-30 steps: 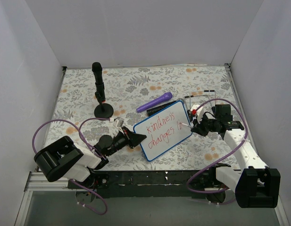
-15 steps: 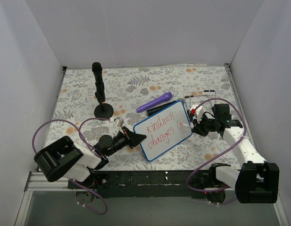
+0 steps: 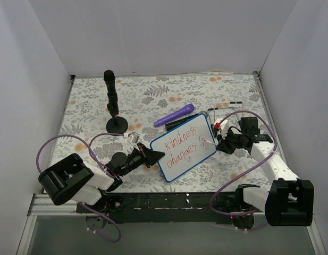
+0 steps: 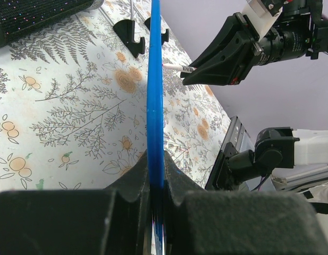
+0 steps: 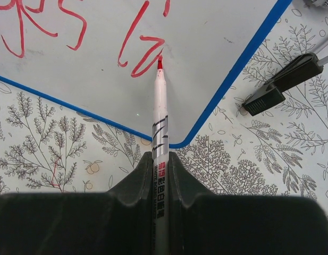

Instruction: Write a sentence on the whiteboard

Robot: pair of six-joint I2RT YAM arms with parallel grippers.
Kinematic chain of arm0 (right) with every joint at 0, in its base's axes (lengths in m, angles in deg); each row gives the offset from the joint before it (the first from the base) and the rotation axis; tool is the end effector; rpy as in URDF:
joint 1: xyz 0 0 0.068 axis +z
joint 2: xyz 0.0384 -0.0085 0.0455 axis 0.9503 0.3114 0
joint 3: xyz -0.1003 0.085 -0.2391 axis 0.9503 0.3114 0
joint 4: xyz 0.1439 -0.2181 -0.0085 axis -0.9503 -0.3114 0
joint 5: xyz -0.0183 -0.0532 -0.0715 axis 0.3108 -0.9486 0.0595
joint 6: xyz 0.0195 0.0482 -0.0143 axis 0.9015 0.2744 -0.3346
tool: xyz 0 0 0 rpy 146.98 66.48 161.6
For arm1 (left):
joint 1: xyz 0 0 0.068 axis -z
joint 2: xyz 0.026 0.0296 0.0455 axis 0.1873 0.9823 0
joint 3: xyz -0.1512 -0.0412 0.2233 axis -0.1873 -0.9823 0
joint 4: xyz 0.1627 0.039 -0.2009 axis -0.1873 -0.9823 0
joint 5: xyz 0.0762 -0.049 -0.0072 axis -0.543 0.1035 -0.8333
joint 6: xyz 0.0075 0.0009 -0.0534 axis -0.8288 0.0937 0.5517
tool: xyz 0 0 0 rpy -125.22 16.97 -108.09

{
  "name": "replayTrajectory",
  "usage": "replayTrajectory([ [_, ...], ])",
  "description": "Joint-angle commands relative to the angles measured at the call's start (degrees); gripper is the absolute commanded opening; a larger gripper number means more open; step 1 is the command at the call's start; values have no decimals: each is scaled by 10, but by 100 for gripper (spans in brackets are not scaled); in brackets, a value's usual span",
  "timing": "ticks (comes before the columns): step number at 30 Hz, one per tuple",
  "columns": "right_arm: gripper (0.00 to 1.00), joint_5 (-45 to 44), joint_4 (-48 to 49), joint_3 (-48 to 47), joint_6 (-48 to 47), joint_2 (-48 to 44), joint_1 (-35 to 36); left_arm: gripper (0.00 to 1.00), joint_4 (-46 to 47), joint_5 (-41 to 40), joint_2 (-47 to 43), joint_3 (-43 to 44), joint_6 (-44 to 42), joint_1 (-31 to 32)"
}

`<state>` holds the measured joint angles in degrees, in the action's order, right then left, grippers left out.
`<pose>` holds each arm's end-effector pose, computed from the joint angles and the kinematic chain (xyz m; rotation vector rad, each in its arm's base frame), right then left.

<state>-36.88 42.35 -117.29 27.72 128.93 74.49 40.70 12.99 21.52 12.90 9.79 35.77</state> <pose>0.2066 0.0291 0.2059 -1.1571 2.0655 0.3983 0.1339 -0.1496 0.1485 -0.4386 1.8986 -1.7729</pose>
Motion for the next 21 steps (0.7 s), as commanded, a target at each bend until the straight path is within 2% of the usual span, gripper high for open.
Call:
replayTrajectory([
  [1,1,-18,-17,-7,-21,13,1,0,15,7,-12,-6,-15,2],
  [8,1,-29,-34,-3,-31,14,1,0,16,8,-9,-5,-15,1],
  [21,1,-31,12,-49,5,20,1,0,15,14,-2,0,-16,1],
])
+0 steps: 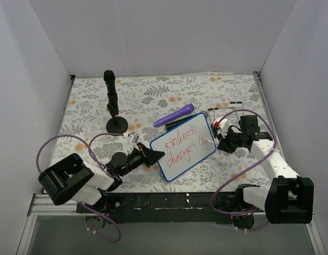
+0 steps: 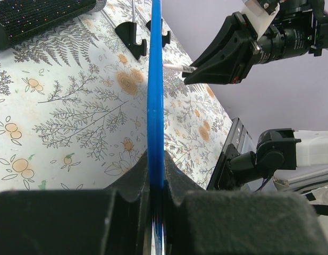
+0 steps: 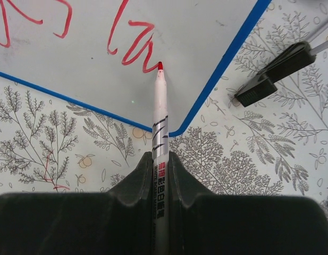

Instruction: Write a sentence on the whiteboard

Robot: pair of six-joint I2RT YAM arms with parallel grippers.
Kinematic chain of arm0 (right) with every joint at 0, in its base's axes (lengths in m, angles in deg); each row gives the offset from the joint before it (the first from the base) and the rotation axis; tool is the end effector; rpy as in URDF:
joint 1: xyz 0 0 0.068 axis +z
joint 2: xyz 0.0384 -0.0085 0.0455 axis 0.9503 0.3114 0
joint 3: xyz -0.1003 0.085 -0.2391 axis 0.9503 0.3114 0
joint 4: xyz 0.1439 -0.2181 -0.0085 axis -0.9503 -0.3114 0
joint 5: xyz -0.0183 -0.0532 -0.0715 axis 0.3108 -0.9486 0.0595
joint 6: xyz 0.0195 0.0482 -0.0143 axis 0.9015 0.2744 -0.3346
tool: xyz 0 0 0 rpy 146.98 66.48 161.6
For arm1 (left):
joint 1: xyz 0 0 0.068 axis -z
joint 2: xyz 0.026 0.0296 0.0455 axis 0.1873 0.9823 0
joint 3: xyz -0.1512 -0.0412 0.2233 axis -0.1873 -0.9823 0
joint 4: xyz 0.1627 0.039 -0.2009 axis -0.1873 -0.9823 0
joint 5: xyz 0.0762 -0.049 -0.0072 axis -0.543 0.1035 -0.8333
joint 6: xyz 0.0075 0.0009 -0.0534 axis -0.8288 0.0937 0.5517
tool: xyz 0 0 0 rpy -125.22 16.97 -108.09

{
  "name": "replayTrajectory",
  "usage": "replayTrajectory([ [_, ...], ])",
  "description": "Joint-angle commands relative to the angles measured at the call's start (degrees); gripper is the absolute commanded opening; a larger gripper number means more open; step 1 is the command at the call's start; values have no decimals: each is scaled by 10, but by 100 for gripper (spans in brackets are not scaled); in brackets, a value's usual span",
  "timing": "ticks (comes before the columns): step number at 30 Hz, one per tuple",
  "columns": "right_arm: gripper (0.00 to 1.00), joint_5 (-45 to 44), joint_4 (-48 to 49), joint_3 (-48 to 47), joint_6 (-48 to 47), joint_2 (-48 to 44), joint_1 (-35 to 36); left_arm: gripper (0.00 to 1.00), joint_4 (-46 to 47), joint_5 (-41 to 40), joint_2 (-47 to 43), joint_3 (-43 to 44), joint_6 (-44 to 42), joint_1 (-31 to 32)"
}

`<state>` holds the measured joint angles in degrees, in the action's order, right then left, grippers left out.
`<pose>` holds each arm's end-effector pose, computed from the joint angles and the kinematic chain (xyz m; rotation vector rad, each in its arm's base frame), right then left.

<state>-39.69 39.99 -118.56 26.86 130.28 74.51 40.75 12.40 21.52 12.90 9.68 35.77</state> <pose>0.2090 0.0278 0.2050 -1.1700 2.1219 0.3623 0.1342 -0.1494 0.1486 -0.4451 1.8920 -1.7655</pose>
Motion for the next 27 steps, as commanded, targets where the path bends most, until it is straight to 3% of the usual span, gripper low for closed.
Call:
replayTrajectory([
  [1,1,-3,38,-39,17,10,1,0,16,20,-2,0,-14,1],
  [9,1,7,35,-52,21,8,1,0,17,19,3,-1,-14,1],
  [18,1,7,4,-25,-1,-54,0,0,24,19,8,-3,-11,1],
  [27,1,4,1,-12,-8,-45,-1,0,16,16,-4,-6,-11,1],
])
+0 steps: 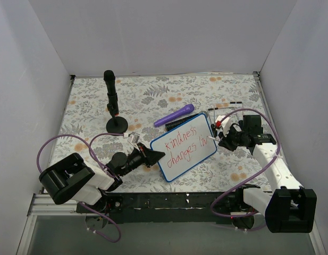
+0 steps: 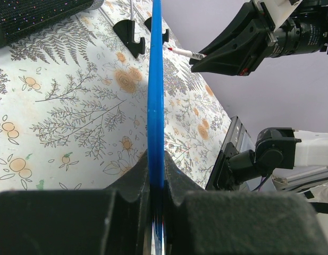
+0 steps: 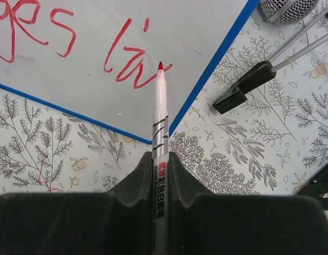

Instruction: Write a sentence on the whiteboard

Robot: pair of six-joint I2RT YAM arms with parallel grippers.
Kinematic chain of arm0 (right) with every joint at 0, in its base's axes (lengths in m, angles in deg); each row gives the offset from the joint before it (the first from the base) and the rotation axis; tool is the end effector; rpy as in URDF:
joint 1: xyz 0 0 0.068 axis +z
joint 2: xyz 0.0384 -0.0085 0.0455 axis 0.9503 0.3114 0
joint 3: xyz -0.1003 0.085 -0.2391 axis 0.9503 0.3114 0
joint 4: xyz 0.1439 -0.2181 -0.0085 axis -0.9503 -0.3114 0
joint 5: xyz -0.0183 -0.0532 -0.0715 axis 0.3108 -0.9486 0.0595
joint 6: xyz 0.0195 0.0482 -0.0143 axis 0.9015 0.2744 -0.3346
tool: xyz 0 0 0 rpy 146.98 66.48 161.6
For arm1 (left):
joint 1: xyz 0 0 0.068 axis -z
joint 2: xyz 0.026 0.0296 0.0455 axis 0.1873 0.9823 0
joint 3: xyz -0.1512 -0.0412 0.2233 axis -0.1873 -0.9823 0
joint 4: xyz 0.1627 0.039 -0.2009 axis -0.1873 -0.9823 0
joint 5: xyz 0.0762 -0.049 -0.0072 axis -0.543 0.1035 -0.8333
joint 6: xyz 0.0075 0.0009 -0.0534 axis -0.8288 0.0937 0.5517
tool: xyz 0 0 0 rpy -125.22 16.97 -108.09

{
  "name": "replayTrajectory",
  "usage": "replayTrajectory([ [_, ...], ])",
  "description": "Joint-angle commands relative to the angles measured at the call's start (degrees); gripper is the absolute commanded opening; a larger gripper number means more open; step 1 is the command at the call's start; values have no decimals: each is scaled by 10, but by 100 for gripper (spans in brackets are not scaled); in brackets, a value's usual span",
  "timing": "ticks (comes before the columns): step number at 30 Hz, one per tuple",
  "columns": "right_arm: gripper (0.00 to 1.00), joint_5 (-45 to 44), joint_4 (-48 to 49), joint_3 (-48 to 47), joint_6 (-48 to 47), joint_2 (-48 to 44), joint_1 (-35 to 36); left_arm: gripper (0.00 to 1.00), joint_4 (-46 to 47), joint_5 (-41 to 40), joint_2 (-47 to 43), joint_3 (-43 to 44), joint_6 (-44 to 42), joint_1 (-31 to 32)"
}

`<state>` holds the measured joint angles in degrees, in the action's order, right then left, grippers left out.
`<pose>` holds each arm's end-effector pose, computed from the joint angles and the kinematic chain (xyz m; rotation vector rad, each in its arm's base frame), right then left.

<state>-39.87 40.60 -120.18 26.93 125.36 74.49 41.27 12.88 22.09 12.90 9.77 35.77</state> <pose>0.2047 0.0274 0.2305 -1.1569 2.0147 0.2847 0.1342 -0.1499 0.1478 -0.4399 1.8976 -1.7715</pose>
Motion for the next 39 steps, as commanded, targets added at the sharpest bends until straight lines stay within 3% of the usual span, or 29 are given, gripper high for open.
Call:
replayTrajectory([
  [1,1,7,-5,3,-8,5,-1,0,11,10,-8,-5,-12,1],
  [39,1,19,-14,5,-17,13,-16,0,18,15,-6,-8,-10,-4],
])
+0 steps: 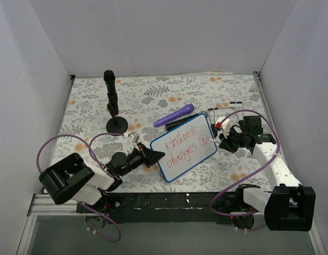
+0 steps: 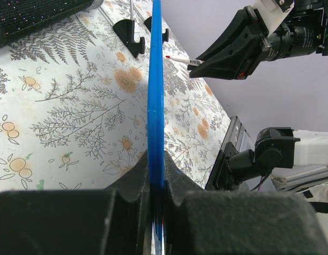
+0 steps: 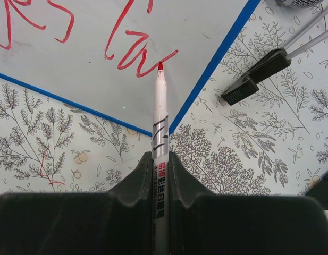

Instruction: Write a sentence on the whiteboard

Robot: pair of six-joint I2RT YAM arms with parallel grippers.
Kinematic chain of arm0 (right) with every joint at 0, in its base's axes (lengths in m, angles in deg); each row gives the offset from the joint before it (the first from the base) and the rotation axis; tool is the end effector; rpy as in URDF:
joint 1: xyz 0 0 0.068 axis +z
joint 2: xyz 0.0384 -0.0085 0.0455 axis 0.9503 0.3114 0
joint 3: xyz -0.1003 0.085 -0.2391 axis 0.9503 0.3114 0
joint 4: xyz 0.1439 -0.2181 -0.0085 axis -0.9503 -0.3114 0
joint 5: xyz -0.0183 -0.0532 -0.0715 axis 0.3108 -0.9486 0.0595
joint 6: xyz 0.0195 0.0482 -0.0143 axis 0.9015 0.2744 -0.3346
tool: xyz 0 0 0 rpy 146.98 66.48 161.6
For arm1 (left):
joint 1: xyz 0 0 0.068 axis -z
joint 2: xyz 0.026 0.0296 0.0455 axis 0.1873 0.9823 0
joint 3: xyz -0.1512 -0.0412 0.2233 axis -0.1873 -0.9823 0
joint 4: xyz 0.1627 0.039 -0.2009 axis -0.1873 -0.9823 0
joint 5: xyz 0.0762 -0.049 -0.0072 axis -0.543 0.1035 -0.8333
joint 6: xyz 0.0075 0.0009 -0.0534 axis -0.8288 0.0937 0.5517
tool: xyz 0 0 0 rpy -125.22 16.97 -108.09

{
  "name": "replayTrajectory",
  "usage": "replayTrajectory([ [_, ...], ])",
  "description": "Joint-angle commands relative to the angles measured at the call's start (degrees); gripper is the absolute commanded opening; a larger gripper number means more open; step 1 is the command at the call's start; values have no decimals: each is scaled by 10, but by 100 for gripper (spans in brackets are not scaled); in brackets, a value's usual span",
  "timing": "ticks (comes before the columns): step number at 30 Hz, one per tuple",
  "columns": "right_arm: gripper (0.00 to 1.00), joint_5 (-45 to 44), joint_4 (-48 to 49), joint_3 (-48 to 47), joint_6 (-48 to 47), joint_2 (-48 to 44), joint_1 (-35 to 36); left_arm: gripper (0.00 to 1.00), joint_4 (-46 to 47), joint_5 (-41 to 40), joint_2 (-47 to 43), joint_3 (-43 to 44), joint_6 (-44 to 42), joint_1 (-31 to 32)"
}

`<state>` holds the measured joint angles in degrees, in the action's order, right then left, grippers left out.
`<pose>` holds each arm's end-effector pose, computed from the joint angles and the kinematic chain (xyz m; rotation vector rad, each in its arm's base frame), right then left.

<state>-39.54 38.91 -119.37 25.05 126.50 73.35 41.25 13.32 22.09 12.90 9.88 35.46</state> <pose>0.2033 0.0235 0.2206 -1.1752 2.0567 0.3034 0.1348 -0.1493 0.1478 -0.4402 1.8993 -1.7740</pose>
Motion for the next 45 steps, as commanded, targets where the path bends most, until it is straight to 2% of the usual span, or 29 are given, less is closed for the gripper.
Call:
replayTrajectory([
  [1,1,16,3,-3,2,2,-5,0,16,10,-5,-8,-11,-1],
  [33,1,67,6,5,-6,-6,-8,0,11,11,-15,-10,-9,-2],
  [45,1,38,18,5,6,0,-8,0,11,11,-14,-11,-8,-2],
])
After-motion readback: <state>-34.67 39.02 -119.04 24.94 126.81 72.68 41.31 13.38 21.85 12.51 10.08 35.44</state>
